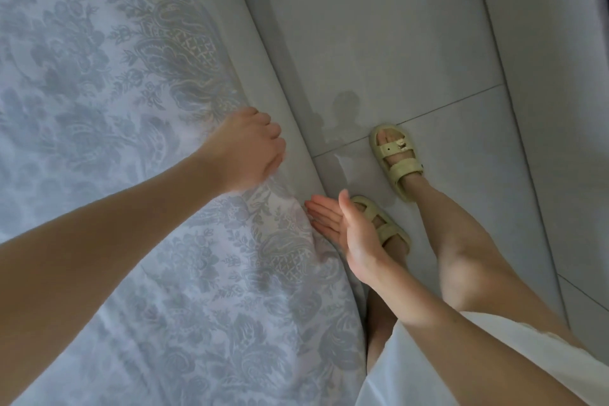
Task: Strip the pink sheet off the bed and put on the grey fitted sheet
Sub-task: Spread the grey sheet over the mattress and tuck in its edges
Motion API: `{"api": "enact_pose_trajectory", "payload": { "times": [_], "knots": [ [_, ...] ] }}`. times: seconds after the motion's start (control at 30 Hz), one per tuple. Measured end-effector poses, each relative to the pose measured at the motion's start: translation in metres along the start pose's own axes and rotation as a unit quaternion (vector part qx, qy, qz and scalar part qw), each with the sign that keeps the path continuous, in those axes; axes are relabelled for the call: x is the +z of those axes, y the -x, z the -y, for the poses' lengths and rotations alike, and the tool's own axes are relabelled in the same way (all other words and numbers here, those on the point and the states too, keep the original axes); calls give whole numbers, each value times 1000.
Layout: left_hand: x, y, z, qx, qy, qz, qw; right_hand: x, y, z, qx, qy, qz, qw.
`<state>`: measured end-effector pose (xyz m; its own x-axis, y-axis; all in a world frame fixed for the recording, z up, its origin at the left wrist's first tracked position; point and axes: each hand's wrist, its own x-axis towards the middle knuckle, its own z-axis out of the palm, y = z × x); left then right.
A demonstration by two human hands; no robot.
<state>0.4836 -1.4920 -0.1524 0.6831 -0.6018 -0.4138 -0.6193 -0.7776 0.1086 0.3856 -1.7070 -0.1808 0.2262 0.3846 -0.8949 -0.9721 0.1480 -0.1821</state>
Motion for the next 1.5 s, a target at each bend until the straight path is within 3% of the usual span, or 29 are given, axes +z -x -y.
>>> {"api": "enact_pose_trajectory", "payload": {
  "times": [0.2,0.37,0.6,0.77,0.93,1.1,1.27,1.37,1.43,1.5],
  "knots": [
    [19,4,-42,29,-19,104,994,6,8,-16,-22,62,61,996],
    [20,-13,-49,50,-55,158,985,21,-6,-18,43,62,130,989],
    [13,-14,-36,4,1,151,988,39,-39,-8,114,74,162,977],
    [7,-15,-32,8,123,55,991,-1,-7,-25,210,4,215,954],
    [0,-6,-39,45,72,125,989,12,-23,-40,197,34,153,968],
    [6,-1,-66,103,-14,172,980,3,-18,-45,186,14,162,969],
    [21,3,-92,58,-60,211,974,-39,17,-61,124,-74,62,988],
    [25,0,-107,12,-76,224,972,-58,32,-68,80,-65,33,994],
    [24,5,-118,-38,-65,196,978,-61,36,-67,61,-26,12,998],
    [26,18,-133,-75,-31,118,990,-59,38,-64,42,43,-15,998]
  ]
}}
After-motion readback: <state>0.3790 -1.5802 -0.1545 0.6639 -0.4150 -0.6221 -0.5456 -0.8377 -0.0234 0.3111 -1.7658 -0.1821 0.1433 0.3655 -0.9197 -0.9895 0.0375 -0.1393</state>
